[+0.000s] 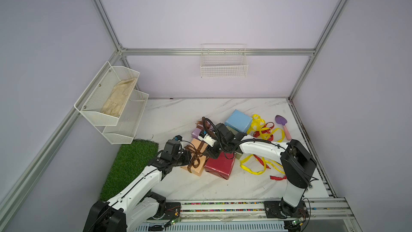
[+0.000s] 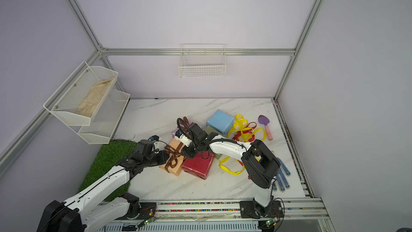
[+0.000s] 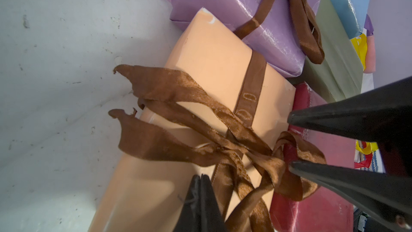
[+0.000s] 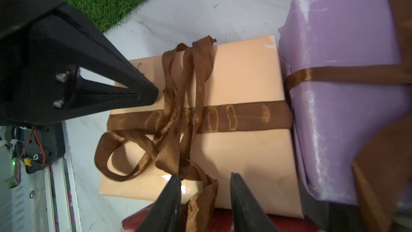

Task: Untie the ribbon bows on the gift boxes
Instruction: Untie the ribbon from the gift box.

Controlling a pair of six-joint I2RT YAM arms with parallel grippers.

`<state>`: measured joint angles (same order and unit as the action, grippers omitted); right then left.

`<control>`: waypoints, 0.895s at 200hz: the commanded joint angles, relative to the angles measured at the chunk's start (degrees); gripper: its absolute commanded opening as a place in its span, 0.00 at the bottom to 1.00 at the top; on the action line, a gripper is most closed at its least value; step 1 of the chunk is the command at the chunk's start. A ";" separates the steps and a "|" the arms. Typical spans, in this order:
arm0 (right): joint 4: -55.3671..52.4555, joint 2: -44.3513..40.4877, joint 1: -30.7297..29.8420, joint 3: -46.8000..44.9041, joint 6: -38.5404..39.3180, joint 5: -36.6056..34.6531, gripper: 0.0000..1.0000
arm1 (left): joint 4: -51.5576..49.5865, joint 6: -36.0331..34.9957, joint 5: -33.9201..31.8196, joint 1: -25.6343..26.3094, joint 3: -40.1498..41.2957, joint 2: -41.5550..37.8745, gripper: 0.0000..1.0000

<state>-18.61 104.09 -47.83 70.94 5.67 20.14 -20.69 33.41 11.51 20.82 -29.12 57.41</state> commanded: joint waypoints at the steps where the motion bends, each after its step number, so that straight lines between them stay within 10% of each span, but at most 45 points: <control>1: -1.45 1.08 -0.05 1.35 1.45 3.17 0.38 | 0.56 -0.98 -0.70 0.45 0.49 -0.13 0.00; 77: -2.06 -0.47 -0.03 0.22 0.58 0.95 0.00 | 0.56 -0.98 -1.63 0.45 1.02 0.07 0.00; 179: 5.29 -29.40 -0.07 -23.23 -15.27 -21.10 0.00 | 0.36 -1.28 -1.75 0.45 0.52 0.60 0.00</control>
<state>-15.64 79.44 -47.92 52.60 -3.25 4.36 -18.94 33.39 10.24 21.06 -29.12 57.52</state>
